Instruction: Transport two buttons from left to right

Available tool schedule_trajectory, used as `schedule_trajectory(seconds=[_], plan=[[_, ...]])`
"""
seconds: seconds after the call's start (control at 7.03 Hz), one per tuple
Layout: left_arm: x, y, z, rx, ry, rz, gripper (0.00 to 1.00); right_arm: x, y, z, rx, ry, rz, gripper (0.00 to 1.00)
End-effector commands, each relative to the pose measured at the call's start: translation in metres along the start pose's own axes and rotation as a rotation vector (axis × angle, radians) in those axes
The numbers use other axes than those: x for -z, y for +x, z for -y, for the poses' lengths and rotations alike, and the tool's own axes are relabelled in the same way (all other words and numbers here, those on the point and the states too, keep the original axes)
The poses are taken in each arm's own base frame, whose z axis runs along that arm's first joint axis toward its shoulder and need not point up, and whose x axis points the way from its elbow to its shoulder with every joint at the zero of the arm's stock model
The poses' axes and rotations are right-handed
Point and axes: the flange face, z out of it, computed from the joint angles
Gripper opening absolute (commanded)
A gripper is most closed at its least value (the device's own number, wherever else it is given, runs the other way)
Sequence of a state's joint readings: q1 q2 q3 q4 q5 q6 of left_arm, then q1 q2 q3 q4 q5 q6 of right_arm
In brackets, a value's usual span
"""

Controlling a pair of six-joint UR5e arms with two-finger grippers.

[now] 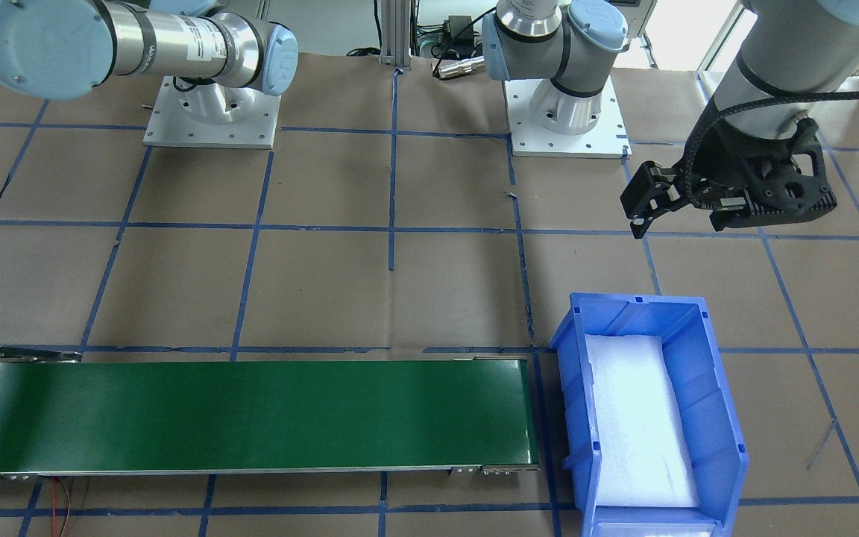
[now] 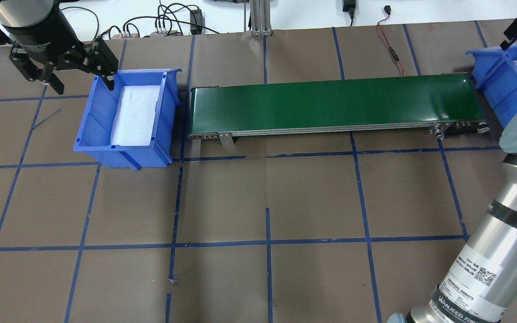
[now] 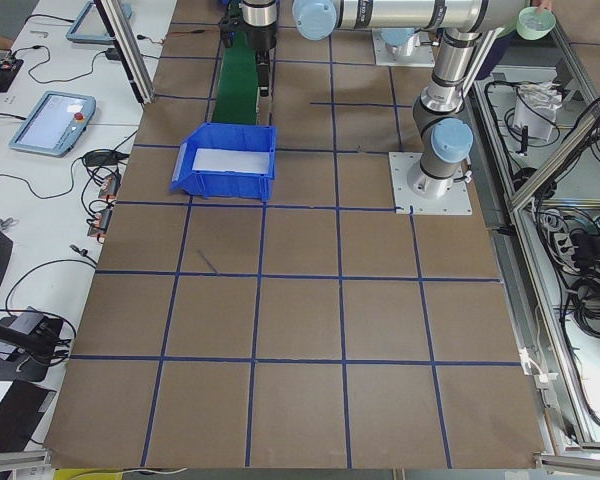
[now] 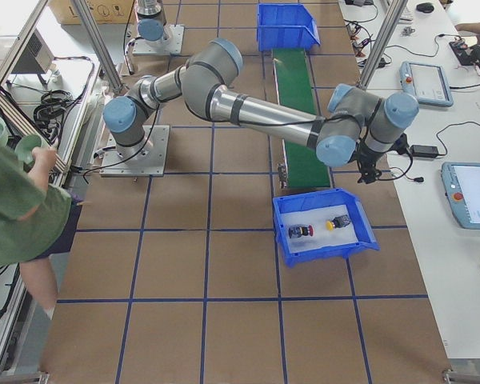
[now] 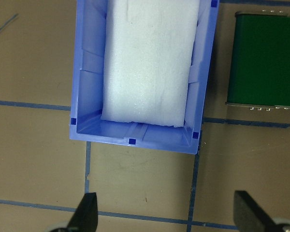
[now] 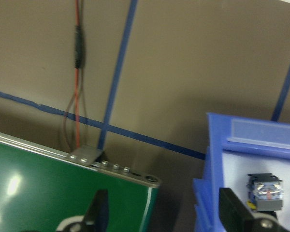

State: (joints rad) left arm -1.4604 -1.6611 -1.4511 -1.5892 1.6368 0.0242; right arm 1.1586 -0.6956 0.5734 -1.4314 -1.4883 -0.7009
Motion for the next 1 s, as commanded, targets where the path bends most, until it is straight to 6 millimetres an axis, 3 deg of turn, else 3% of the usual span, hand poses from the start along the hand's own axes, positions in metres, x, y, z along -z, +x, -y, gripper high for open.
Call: schedule_trajectory(seconds=[0.0, 0.14, 0.28, 0.43, 0.57, 0.71, 0.85], plan=[[0.000, 0.000, -0.001, 0.001, -0.002, 0.000, 1.00, 0.037, -0.119, 0.031, -0.104, -0.021, 0.010, 0.82], [0.000, 0.000, -0.001, 0.001, 0.000, 0.000, 1.00, 0.049, -0.176, 0.043, -0.198, -0.016, 0.002, 0.83], [0.000, 0.000, -0.001, 0.001, 0.000, 0.000, 1.00, 0.052, -0.247, 0.056, -0.290, -0.021, -0.008, 0.84], [0.000, 0.000, -0.001, 0.001, 0.000, 0.000, 1.00, 0.063, -0.298, 0.056, -0.349, -0.015, -0.012, 0.89], [0.000, 0.000, -0.001, 0.001, 0.000, 0.000, 1.00, 0.068, -0.325, 0.047, -0.343, -0.026, -0.010, 0.94], [0.001, 0.000, -0.001, 0.001, 0.000, 0.000, 1.00, 0.077, -0.335, 0.024, -0.335, -0.046, -0.006, 0.94], [0.001, 0.003, -0.002, -0.003, 0.000, 0.000, 1.00, 0.085, -0.347, -0.012, -0.337, -0.075, -0.002, 1.00]])
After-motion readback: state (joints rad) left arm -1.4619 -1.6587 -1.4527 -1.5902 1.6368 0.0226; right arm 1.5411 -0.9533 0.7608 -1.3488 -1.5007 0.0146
